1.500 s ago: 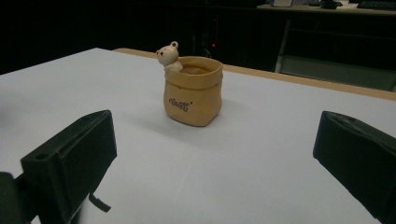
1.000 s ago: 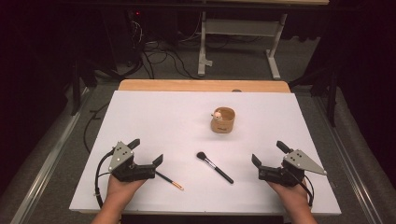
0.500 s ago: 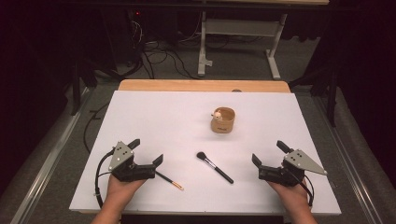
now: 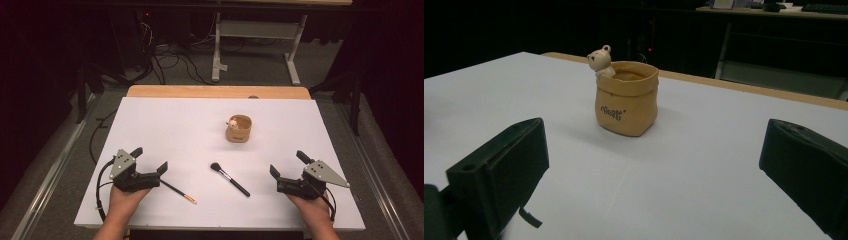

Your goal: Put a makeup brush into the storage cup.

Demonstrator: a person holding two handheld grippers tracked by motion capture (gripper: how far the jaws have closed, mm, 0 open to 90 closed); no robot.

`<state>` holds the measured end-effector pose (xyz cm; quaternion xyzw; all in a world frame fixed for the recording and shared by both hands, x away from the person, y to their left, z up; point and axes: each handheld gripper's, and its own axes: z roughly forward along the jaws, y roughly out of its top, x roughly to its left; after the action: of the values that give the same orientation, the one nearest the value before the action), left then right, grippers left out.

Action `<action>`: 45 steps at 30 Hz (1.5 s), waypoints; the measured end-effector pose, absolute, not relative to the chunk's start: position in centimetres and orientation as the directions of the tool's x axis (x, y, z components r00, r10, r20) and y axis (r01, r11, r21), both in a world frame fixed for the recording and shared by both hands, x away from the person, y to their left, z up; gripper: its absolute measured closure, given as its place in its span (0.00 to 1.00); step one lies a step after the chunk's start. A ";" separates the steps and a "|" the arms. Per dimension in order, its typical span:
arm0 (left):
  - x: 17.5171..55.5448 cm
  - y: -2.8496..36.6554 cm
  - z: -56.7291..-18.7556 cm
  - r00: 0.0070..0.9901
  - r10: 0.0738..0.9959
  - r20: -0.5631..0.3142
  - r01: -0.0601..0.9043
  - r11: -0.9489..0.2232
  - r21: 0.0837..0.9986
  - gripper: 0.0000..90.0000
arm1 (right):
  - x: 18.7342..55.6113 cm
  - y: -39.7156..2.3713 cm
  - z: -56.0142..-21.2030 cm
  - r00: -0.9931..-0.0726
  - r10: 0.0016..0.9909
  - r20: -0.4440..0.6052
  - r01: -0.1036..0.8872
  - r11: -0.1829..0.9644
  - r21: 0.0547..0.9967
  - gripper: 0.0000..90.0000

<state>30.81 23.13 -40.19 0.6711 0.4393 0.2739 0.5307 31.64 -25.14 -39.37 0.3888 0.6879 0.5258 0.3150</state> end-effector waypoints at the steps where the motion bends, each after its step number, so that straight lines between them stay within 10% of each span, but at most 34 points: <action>1: 30.8 23.3 -40.2 0.457 0.884 -0.098 0.301 -0.050 0.952 0.01 | 31.6 -25.1 -39.4 -0.497 0.867 -0.026 0.203 0.145 0.968 0.01; 45: 32.4 26.2 -40.7 0.333 0.940 -0.069 0.503 -0.115 0.857 0.01 | 31.7 -25.3 -39.3 -0.492 0.870 -0.031 0.202 0.148 0.968 0.01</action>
<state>32.37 26.20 -40.73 0.6999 0.5154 0.2604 0.4203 31.68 -25.28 -39.34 0.3900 0.6872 0.5231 0.3193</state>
